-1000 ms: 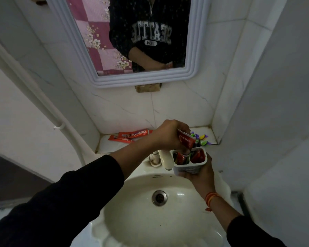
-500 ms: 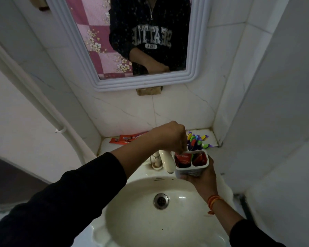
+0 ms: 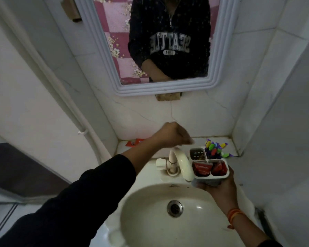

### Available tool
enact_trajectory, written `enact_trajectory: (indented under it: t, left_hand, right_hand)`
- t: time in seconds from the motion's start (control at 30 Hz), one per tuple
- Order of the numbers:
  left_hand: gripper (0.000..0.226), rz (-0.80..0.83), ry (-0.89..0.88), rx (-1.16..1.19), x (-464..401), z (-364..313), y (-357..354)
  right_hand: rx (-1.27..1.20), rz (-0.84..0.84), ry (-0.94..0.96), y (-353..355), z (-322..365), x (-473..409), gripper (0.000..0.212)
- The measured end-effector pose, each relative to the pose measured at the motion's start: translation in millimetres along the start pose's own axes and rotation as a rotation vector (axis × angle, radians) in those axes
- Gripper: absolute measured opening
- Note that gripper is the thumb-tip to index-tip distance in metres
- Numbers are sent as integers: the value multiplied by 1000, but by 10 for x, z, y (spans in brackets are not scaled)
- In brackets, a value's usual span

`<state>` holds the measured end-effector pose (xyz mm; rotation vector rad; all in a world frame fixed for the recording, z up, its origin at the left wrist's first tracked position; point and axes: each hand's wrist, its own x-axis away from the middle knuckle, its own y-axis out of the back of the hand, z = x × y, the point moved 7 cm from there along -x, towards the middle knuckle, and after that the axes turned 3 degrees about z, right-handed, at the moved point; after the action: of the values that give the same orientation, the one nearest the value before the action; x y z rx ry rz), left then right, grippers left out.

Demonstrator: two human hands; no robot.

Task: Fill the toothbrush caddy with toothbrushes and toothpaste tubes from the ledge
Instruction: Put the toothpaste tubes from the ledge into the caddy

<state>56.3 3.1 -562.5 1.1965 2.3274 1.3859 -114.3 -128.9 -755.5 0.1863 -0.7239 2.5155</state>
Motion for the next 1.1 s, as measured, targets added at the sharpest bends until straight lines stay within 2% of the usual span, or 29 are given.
enact_trajectory:
  t: [0.07,0.1,0.17,0.2,0.27,0.3,0.37,0.43,0.47,0.53,0.57,0.63,0.73,0.87,0.9,1.0,1.1]
  left_hand:
    - [23,-142,86,-103,-48,482,173]
    - [24,-150,144,-188,-69,724,185]
    - [35,-55,274,-333,-108,1146,92]
    - [42,4,326,-378,-126,1315,20]
    - [53,68,391,-394,-156,1527,-113]
    - [56,72,406,-402,-178,1584,-172]
    - [58,53,407,-452,-240,1604,-274]
    - [51,9,389,-541,-302,1553,-339]
    - [43,-23,388,-580,-324,1521,-340]
    - [35,-78,382,-639,-389,1499,-324]
    - [33,-92,372,-665,-407,1490,-317]
    - [32,-100,343,-702,-416,1465,-309]
    - [33,-108,327,-705,-398,1427,-300]
    - [41,-116,344,-557,-385,1452,-310]
    - [43,-117,344,-544,-390,1458,-317]
    - [39,-99,307,-631,-411,1389,-337]
    - [38,-75,220,-764,-414,1286,-334]
  right_hand:
    - [-48,-42,29,10,50,34,94]
    - [-90,-59,16,3,66,47,96]
    - [-83,-57,29,31,13,26,64]
    - [-72,-49,7,34,-9,15,57]
    - [-139,-62,-60,33,-56,-32,75]
    - [-238,-52,-155,-18,-96,-42,84]
    - [-420,-61,-233,-50,-137,-25,88]
    - [-529,-99,-184,50,-145,-48,72]
    - [-432,-119,-145,75,-131,-48,64]
    - [-387,-62,-169,-22,-93,-52,76]
    - [-445,-45,-199,-59,-86,-52,84]
    - [-515,-68,-212,-41,-112,-50,83]
    - [-464,-71,-200,-42,-139,-60,85]
    - [-556,-48,-236,-87,-130,-37,75]
    - [-585,-23,-244,-100,-121,-28,77]
    - [-522,22,-246,-173,-106,-8,106]
    - [-542,54,-261,-197,-119,0,108]
